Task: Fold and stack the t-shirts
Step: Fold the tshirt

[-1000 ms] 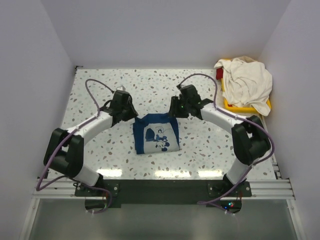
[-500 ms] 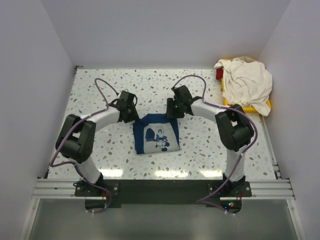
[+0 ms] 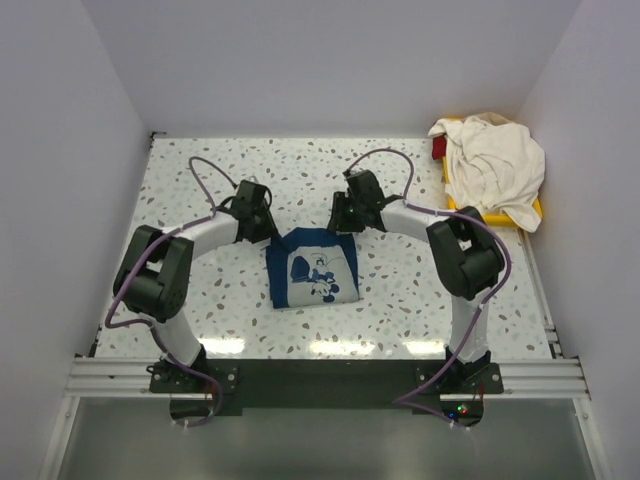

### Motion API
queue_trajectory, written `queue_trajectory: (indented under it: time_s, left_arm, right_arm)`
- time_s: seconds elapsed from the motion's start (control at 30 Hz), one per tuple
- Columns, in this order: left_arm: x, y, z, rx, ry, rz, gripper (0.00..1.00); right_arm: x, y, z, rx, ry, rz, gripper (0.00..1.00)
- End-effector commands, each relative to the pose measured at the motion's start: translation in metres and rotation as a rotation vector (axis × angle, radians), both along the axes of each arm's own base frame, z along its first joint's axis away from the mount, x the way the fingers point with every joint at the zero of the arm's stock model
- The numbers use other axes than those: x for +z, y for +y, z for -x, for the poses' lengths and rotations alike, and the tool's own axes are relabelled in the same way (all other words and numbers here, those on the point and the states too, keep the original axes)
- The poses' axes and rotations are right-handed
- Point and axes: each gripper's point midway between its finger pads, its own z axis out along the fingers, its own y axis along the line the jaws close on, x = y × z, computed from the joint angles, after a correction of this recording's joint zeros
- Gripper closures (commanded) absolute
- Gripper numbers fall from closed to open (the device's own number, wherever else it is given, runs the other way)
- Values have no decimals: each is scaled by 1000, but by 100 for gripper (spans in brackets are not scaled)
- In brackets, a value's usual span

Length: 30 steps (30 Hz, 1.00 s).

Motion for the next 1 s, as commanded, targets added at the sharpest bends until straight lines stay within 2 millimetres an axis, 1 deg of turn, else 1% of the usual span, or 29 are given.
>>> queue_trajectory:
  time_s: [0.0,0.07,0.13,0.23,0.27,0.37,0.63,0.87,0.97]
  left_arm:
    - [20,-4,-20,0,-90,68,64]
    - [17,-4,-19,-1,-83,90,64]
    - [16,-4,-20,2,-83,99,65]
    - [12,-4,-21,9,-87,110,65]
    - [11,-9,-20,-7,-78,130,66]
    - [6,-12,-19,-10,-65,144,68]
    - [3,-12,-19,-6,-55,144,70]
    - [0,-11,-17,-5,-46,146,76]
    - [3,-12,-16,-5,-51,150,82]
  right_arm:
    - [26,0,-17,-56,-83,-74,57]
    - [26,0,-20,-74,-83,-91,57]
    - [19,-5,-20,-95,-66,-97,57]
    - [15,-5,-22,-100,-46,-117,57]
    - [13,-1,-23,-91,-49,-133,57]
    - [10,1,-25,-92,-40,-145,58]
    - [0,8,-19,-83,1,-182,59]
    - [-8,12,-8,-81,36,-207,61]
    - [-9,13,-6,-83,39,-212,67]
